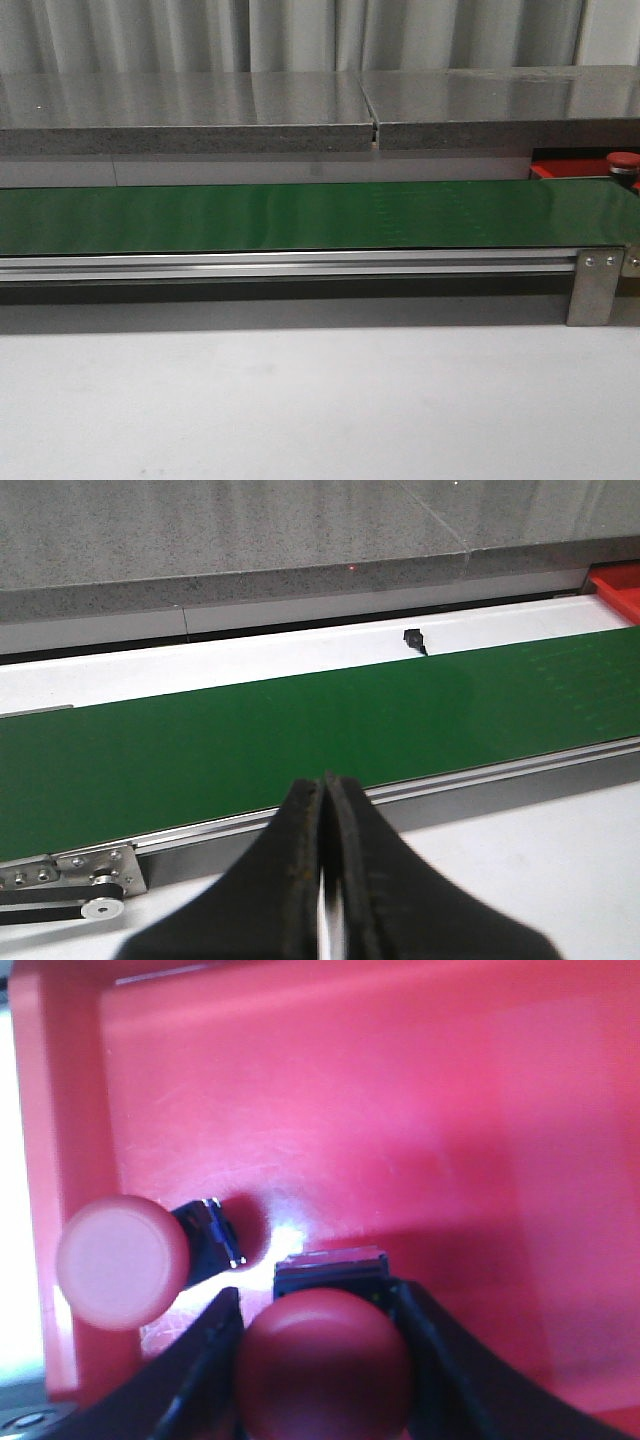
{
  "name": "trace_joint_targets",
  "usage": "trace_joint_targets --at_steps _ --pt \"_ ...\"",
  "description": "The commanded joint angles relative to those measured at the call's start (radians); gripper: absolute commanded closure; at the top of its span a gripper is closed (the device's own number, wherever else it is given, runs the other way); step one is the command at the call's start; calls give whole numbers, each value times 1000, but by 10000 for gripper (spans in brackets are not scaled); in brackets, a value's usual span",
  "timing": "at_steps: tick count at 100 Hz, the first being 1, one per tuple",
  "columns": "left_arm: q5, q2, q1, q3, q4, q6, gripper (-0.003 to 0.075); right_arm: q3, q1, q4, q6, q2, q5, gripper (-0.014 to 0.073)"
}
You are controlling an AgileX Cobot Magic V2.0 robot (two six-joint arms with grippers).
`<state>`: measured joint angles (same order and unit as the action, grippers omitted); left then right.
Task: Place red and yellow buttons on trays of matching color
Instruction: 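Carry the red button into the red tray and open the right gripper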
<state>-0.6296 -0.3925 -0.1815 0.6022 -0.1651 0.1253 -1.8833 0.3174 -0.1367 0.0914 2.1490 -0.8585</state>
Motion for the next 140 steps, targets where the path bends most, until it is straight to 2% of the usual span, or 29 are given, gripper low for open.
trace_joint_targets --at_steps 1,57,69,77,82,88,121,140 --pt "69 -6 -8 24 -11 -10 739 -38 6 -7 3 -50 53 466" --pt "69 -6 -8 24 -11 -10 739 -64 6 -10 3 6 109 459" --pt "69 -6 -8 24 -11 -10 739 -64 6 -10 3 7 117 340" --pt "69 -6 -8 24 -11 -10 739 -64 6 -10 3 6 128 186" --pt "69 -6 -8 24 -11 -10 739 -64 6 -10 3 6 136 121" --pt "69 -6 -8 24 -11 -10 739 -65 6 -10 3 6 144 84" --pt "69 -6 -8 24 -11 -10 739 -65 6 7 7 -36 101 88" --pt "69 -6 -8 24 -11 -10 739 -65 -15 14 69 -110 44 88"
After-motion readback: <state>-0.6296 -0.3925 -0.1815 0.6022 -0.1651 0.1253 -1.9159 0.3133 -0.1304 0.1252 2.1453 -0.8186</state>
